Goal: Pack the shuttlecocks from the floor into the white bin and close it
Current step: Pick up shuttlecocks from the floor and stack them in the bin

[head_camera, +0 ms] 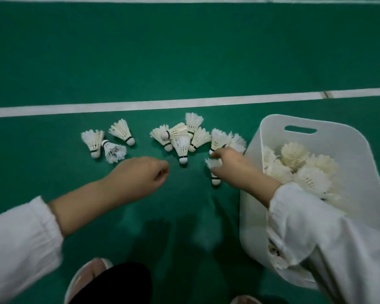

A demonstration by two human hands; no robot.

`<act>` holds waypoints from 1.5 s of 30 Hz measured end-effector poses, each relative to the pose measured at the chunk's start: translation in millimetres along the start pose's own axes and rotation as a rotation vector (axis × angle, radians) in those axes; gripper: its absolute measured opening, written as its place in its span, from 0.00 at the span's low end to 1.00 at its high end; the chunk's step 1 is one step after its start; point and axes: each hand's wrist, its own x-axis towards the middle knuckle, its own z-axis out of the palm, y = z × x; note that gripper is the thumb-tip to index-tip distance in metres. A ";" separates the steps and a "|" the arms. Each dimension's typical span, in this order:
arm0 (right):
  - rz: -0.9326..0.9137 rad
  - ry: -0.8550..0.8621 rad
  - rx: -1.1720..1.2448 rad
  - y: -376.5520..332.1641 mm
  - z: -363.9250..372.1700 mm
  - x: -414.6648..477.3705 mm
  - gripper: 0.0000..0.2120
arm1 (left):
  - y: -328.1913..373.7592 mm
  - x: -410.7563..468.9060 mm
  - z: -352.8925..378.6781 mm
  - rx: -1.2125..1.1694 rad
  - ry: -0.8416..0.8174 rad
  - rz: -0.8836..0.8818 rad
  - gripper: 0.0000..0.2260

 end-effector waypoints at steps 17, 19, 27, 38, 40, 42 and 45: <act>0.067 0.070 0.114 -32.4 70.1 41.6 0.14 | -100.1 -9.8 68.1 -0.053 -0.119 -0.252 0.09; -0.020 0.063 0.225 -51.7 77.5 31.6 0.16 | -108.5 -23.7 73.7 -0.005 -0.062 -0.264 0.08; -0.224 0.084 0.209 -97.1 97.4 45.2 0.03 | -152.7 -23.7 75.8 0.392 -0.064 0.000 0.26; -0.250 0.124 0.208 -110.2 93.4 54.8 0.03 | -163.8 -15.5 83.6 0.240 0.125 0.057 0.15; -0.246 0.121 0.206 -111.0 93.1 54.5 0.03 | -158.7 -22.8 81.3 0.122 0.209 -0.006 0.12; -0.240 0.119 0.209 -111.6 92.1 53.2 0.03 | -155.0 -29.2 74.7 0.075 0.297 -0.046 0.05; -0.239 0.128 0.210 -112.3 90.9 51.9 0.03 | -152.2 -40.0 59.3 -0.237 0.271 -0.231 0.02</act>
